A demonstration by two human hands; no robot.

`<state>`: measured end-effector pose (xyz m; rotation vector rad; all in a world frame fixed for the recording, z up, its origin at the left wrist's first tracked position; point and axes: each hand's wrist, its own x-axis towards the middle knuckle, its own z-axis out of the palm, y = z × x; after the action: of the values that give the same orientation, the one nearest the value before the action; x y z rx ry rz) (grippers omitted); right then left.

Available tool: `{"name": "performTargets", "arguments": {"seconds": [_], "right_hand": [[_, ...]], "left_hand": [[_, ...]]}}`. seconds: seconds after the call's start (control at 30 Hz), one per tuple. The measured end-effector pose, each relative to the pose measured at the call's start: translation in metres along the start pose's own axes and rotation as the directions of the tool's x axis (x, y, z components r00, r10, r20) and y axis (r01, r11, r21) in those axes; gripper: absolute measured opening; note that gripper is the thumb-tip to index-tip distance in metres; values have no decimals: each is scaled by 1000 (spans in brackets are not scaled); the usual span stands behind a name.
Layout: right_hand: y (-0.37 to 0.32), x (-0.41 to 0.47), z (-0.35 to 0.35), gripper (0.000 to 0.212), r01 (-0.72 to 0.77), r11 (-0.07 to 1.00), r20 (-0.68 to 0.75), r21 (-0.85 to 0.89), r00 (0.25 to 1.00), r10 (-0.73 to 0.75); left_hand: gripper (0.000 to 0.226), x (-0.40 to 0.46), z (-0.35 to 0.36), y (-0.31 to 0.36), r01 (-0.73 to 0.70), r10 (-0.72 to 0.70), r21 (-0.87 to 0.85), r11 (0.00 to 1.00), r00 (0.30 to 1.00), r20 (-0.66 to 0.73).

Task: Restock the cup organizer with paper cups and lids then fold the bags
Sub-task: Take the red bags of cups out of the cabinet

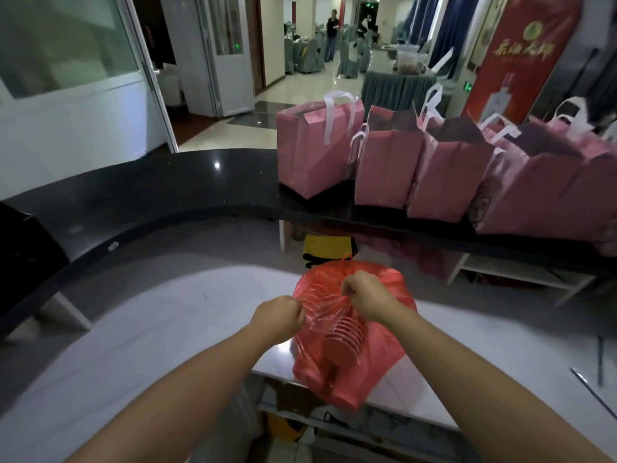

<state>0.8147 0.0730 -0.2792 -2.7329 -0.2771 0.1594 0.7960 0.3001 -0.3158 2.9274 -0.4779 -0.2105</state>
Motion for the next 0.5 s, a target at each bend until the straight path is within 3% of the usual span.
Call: {"name": "performTargets", "arguments": {"seconds": [0.13, 0.27, 0.4, 0.5], "right_hand": [[-28, 3, 17, 26, 80, 997, 82, 11, 993, -80], [-61, 10, 35, 21, 210, 977, 180, -23, 963, -203], [-95, 10, 59, 17, 349, 937, 294, 2, 896, -334], [-123, -5, 77, 16, 475, 880, 342, 20, 824, -453]], "left_hand": [[34, -18, 0, -6, 46, -46, -48, 998, 999, 18], [29, -52, 10, -26, 222, -221, -82, 972, 975, 19], [27, -106, 8, -34, 386, -388, -125, 914, 922, 4], [29, -158, 11, -27, 522, -539, -198, 830, 841, -39]]}}
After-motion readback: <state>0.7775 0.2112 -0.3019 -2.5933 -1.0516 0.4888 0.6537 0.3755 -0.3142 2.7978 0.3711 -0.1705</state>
